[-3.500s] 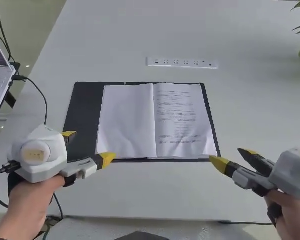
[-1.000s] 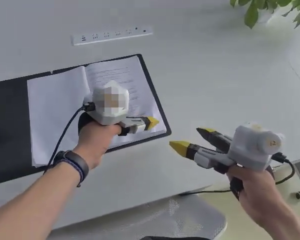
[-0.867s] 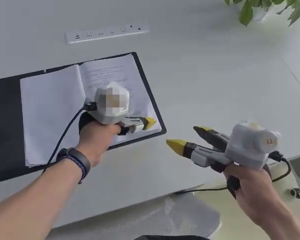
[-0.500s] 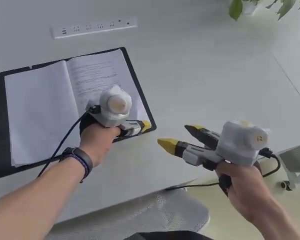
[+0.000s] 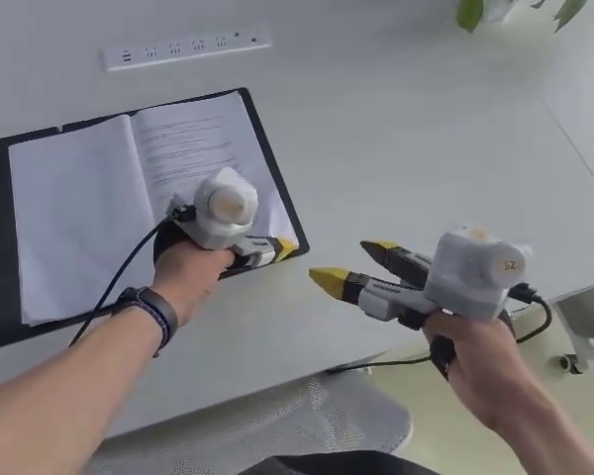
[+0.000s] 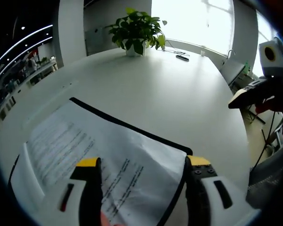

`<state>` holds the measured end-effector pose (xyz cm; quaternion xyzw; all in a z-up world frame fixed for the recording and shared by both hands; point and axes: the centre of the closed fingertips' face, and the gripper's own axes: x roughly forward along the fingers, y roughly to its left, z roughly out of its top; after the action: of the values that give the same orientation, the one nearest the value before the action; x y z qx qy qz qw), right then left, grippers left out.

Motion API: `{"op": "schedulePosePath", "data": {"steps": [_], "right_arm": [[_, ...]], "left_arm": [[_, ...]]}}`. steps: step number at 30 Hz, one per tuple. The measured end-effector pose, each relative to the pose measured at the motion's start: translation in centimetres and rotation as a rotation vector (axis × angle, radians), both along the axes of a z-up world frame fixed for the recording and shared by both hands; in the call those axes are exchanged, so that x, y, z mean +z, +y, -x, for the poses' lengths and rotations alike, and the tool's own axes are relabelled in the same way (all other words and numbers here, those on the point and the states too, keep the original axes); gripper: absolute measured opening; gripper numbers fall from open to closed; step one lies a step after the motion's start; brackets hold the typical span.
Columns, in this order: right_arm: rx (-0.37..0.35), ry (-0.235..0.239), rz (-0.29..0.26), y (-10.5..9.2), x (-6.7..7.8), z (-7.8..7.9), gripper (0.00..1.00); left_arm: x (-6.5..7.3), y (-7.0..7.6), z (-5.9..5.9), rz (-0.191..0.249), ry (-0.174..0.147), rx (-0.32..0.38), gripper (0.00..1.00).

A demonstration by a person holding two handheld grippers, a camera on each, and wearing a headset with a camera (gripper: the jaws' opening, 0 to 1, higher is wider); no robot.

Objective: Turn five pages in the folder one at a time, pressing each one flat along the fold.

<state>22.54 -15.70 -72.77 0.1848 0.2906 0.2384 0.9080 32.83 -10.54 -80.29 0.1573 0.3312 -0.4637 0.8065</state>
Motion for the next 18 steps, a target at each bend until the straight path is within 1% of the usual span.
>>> {"op": "schedulePosePath", "data": {"steps": [7, 12, 16, 17, 18], "right_arm": [[-0.005, 0.001, -0.015, 0.07, -0.01, -0.16, 0.63], [-0.006, 0.001, -0.021, 0.19, -0.01, -0.30, 0.63], [-0.007, 0.004, -0.026, 0.35, -0.13, -0.34, 0.62], [-0.005, 0.004, -0.025, 0.38, -0.17, -0.34, 0.62], [-0.004, 0.005, -0.023, 0.42, -0.20, -0.32, 0.62]], "left_arm": [[0.17, 0.06, -0.08, 0.026, 0.022, -0.001, 0.72], [0.44, -0.11, -0.17, 0.051, 0.051, 0.024, 0.73], [0.33, -0.27, -0.24, 0.050, 0.043, 0.037, 0.72], [0.26, -0.32, -0.23, 0.045, 0.034, 0.037, 0.72], [0.01, -0.06, -0.34, 0.009, 0.004, 0.026, 0.71]]}}
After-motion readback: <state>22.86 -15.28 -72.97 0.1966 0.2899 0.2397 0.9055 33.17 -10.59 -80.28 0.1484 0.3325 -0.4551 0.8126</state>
